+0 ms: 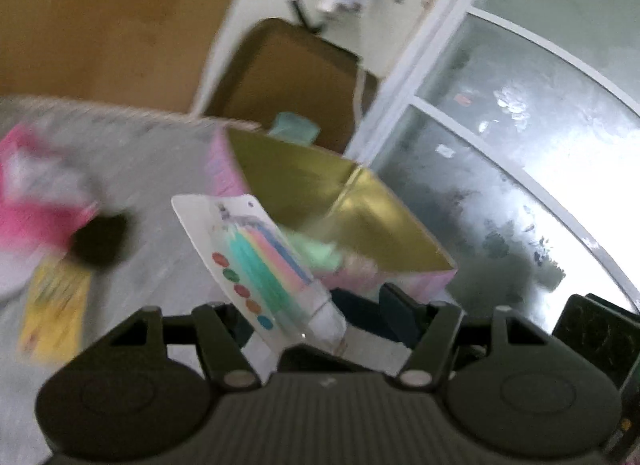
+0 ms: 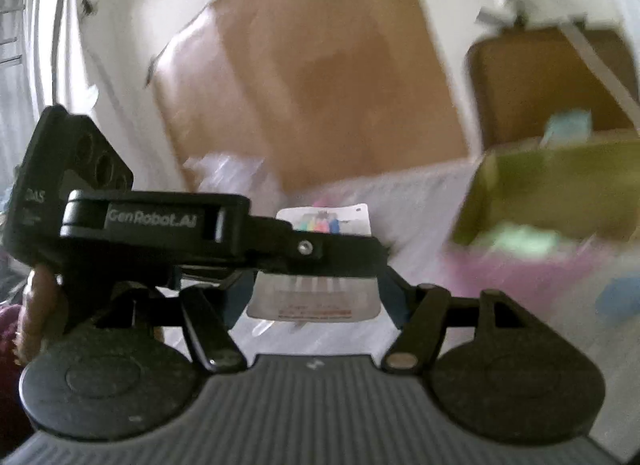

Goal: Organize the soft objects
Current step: 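Drop the candle card into the pink tin from the left tool, then grasp the yellow sticker card with the left tool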

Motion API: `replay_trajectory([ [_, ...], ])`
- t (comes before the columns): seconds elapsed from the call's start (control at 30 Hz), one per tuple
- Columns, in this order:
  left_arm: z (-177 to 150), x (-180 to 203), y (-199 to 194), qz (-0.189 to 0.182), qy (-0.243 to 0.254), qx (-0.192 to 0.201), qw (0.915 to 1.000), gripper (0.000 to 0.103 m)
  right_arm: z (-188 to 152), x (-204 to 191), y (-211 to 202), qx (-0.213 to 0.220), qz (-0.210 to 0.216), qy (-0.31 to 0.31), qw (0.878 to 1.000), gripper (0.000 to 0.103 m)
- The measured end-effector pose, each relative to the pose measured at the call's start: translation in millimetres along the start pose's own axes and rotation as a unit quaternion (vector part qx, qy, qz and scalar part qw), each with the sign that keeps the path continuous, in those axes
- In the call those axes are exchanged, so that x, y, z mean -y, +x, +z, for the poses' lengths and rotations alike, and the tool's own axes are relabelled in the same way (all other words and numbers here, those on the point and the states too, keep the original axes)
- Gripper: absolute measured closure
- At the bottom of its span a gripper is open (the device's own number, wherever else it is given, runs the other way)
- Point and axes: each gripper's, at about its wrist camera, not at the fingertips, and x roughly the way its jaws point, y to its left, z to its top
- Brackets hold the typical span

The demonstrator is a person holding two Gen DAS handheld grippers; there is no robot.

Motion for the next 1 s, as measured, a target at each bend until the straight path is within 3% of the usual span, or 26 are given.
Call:
replay_trajectory([
  [0.17,45,31,87,-0.005,0.035,-0.035,0.9988,0.035,36,55,-8,0.040,-0.091,-0.019,0.995,0.032],
  [0.33,60,35,150,0.052,0.044,-0.043,0.9967,0.029,53,117,9,0.016,-0.175,-0.016,0.984,0.031],
  [0.4,62,33,160,0.071,0.040,-0.044,0.9957,0.029,56,134,23,-0.004,-0.224,-0.021,0.974,0.029],
  [0.47,60,31,160,0.088,0.043,-0.041,0.9943,0.028,57,149,29,-0.015,-0.239,-0.021,0.971,0.018],
  [0.57,55,34,141,0.088,0.054,-0.030,0.9942,0.027,52,153,31,-0.020,-0.261,-0.021,0.965,0.017],
  [0.63,50,42,117,0.085,0.067,-0.015,0.9940,0.028,48,138,21,0.003,-0.253,-0.029,0.967,0.018],
  [0.73,35,44,69,0.074,0.075,0.018,0.9943,0.026,39,102,10,0.037,-0.264,-0.075,0.961,0.020],
  [0.87,10,17,0,0.086,0.039,0.050,0.9942,0.022,30,52,-1,0.049,-0.208,-0.099,0.972,0.020],
  [0.93,-8,-10,-39,0.117,0.012,0.065,0.9910,0.022,22,27,3,0.035,-0.176,-0.110,0.978,0.020],
  [1.0,-28,-42,-76,0.167,-0.018,0.079,0.9826,0.022,13,6,17,-0.001,-0.131,-0.100,0.986,0.020],
])
